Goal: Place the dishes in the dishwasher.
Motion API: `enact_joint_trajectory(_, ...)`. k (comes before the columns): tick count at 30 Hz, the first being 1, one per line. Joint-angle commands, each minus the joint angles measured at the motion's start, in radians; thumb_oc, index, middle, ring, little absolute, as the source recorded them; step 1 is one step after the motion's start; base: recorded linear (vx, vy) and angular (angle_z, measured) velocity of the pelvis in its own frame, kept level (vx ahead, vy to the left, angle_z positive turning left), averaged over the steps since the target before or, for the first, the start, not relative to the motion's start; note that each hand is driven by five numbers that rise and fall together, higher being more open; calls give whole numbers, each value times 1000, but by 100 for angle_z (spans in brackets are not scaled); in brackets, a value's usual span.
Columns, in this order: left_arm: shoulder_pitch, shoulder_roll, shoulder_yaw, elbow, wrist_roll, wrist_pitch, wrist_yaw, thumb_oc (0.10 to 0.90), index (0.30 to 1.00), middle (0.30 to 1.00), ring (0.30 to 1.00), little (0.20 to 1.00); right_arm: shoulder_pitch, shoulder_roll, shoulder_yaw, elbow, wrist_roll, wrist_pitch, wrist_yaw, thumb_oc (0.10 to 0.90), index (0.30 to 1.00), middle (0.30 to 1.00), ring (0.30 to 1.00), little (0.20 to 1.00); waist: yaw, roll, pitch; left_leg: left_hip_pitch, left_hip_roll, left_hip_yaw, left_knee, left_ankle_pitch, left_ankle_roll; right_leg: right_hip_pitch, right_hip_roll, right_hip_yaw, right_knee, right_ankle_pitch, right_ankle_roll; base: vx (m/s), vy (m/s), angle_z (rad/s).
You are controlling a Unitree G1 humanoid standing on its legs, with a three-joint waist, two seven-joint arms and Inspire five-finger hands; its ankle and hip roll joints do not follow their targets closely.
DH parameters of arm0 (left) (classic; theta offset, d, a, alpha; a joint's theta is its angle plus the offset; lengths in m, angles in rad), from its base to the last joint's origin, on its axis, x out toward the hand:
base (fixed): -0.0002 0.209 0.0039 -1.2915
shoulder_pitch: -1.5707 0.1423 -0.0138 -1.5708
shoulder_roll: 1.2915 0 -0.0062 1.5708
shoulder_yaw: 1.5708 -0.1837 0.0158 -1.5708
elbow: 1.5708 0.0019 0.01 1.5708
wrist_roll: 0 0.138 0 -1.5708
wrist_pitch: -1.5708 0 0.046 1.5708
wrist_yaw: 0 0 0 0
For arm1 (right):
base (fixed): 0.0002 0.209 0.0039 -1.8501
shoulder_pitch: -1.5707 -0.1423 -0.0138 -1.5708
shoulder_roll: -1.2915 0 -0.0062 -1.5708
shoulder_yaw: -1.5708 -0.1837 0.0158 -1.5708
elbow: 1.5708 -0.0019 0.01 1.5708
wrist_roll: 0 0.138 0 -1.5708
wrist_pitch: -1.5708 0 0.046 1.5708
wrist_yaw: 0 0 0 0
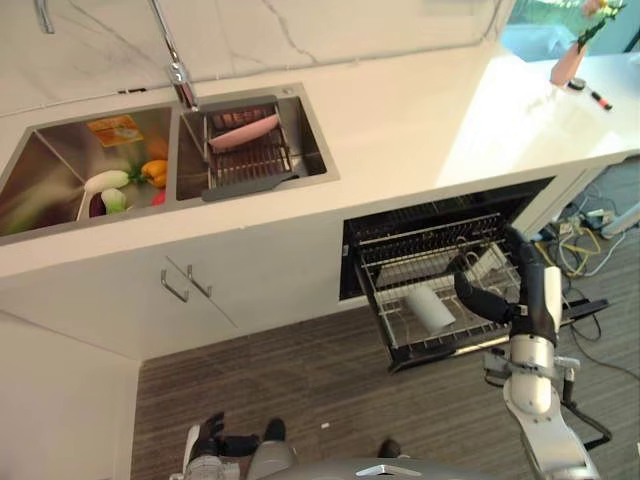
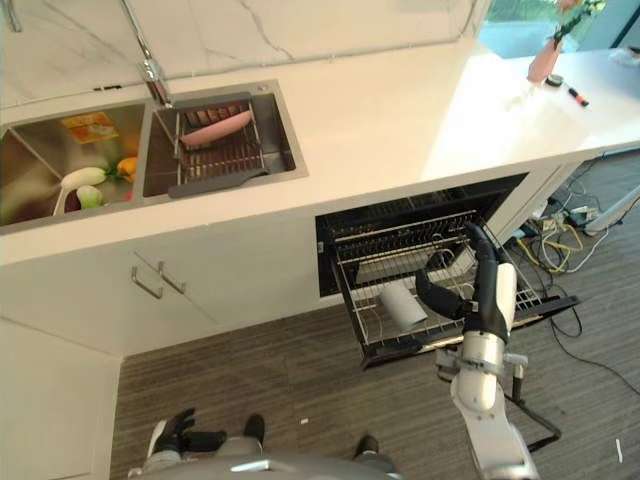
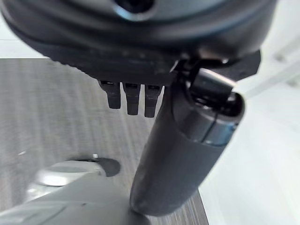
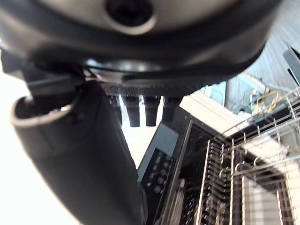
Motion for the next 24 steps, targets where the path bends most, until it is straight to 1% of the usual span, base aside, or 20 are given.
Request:
enact_joint_trajectory(1,-13,63,-107,-22,-3,-13,36,800,900,900,900,900,-151,-72,-57,-32,20,-157,-20,800,900,900,900,900,19,-34,4,3,74,80,-2,-35,-8,15,-40,13,33,-57,29,64,263,7)
enact_joint_trajectory(3,-12,54,-117,2,16,-11,41,800,900,900,900,900,-168,-70,-55,-81,52,-187,-17,800,900,900,900,900,13,-34,1,-13,86,121,-53,-44,19,5,-65,31,39,-52,48,68,305,6)
enact_joint_trajectory(4,-5,41,-117,19,20,-11,31,800,900,900,900,900,-182,-69,-50,-97,61,-195,-9,800,900,900,900,900,16,-26,-6,9,77,126,-74,-71,36,-6,-74,60,42,-39,63,121,542,0)
enact_joint_trajectory(5,2,28,-128,40,51,-7,26,800,900,900,900,900,-190,-78,-52,-127,50,-205,10,800,900,900,900,900,10,-21,-13,26,39,106,-61,-117,56,-18,-102,96,55,-27,78,93,430,-30)
enact_joint_trajectory(6,1,28,-128,40,51,-7,26,800,900,900,900,900,-190,-78,-53,-127,50,-205,11,800,900,900,900,900,9,-23,-16,22,36,106,-62,-113,58,-22,-105,95,54,-25,79,112,438,-64)
enact_joint_trajectory(8,3,24,-145,38,89,1,9,800,900,900,900,900,-200,-78,-62,-135,39,-204,31,800,900,900,900,900,8,-31,-32,21,-3,126,-19,-159,88,-29,-160,121,79,-6,94,119,403,-70)
enact_joint_trajectory(10,-2,36,-157,26,104,6,-14,800,900,900,900,900,-209,-67,-66,-128,60,-202,64,800,900,900,900,900,14,-37,-38,36,-27,147,-4,-189,122,-53,-200,137,153,7,90,123,381,-24)
enact_joint_trajectory(11,-2,37,-157,25,104,6,-14,800,900,900,900,900,-209,-66,-66,-128,61,-202,65,800,900,900,900,900,16,-39,-37,36,-29,151,-3,-190,124,-58,-203,141,159,4,91,101,406,-40)
enact_joint_trajectory(12,-20,56,-155,23,102,13,-27,800,900,900,900,900,-240,-45,-46,-122,90,-199,86,800,900,900,900,900,19,-45,-25,60,-55,166,1,-205,164,-120,-217,175,280,42,77,71,379,-34)
enact_joint_trajectory(13,-28,67,-150,15,97,16,-28,800,900,900,900,900,-248,-42,-37,-124,109,-200,108,800,900,900,900,900,17,-47,-13,77,-59,175,0,-212,176,-150,-214,178,341,70,72,75,486,-21)
enact_joint_trajectory(14,-34,76,-148,9,91,18,-28,800,900,900,900,900,-260,-38,-22,-123,127,-199,123,800,900,900,900,900,20,-48,-8,90,-61,187,-10,-207,187,-180,-214,163,386,87,70,38,340,-24)
enact_joint_trajectory(15,-40,82,-149,8,86,20,-30,800,900,900,900,900,-272,-34,-5,-118,145,-203,141,800,900,900,900,900,23,-42,-6,105,-62,200,-20,-204,196,-199,-207,132,418,86,76,53,308,-28)
enact_joint_trajectory(16,-43,82,-147,8,86,24,-35,800,900,900,900,900,-268,-29,1,-127,163,-209,156,800,900,900,900,900,16,-36,-7,130,-70,200,-43,-200,203,-215,-185,123,444,72,73,120,303,-23)
enact_joint_trajectory(18,-51,77,-148,18,90,27,-46,800,900,900,900,900,-252,-36,5,-147,218,-216,211,800,900,900,900,900,-3,-32,-16,161,-95,179,-83,-188,215,-237,-94,178,434,42,66,127,212,-25)
enact_joint_trajectory(19,-50,77,-148,18,90,27,-46,800,900,900,900,900,-252,-36,5,-147,218,-216,211,800,900,900,900,900,-3,-32,-17,160,-95,179,-84,-188,215,-237,-94,178,433,43,66,108,128,2)
enact_joint_trajectory(20,-49,70,-153,15,95,26,-57,800,900,900,900,900,-240,-44,0,-156,248,-225,236,800,900,900,900,900,-14,-31,-21,171,-110,163,-100,-182,219,-244,-40,223,404,17,60,177,141,34)
enact_joint_trajectory(21,-51,57,-166,30,98,23,-73,800,900,900,900,900,-231,-48,-3,-163,277,-231,255,800,900,900,900,900,-28,-36,-26,190,-133,140,-126,-179,224,-257,13,275,338,13,59,255,165,43)
enact_joint_trajectory(22,-64,45,-178,44,93,22,-83,800,900,900,900,900,-233,-48,3,-168,298,-233,266,800,900,900,900,900,-42,-46,-27,202,-155,112,-145,-171,226,-286,38,319,271,54,71,189,95,27)
enact_joint_trajectory(23,-64,45,-178,45,93,22,-83,800,900,900,900,900,-234,-48,3,-167,299,-234,266,800,900,900,900,900,-43,-44,-27,203,-154,111,-145,-172,226,-284,39,318,268,55,71,111,36,62)
enact_joint_trajectory(24,-71,39,-182,57,95,24,-93,800,900,900,900,900,-232,-47,8,-168,305,-233,277,800,900,900,900,900,-53,-50,-25,207,-164,96,-146,-172,227,-294,52,349,259,64,78,68,22,80)
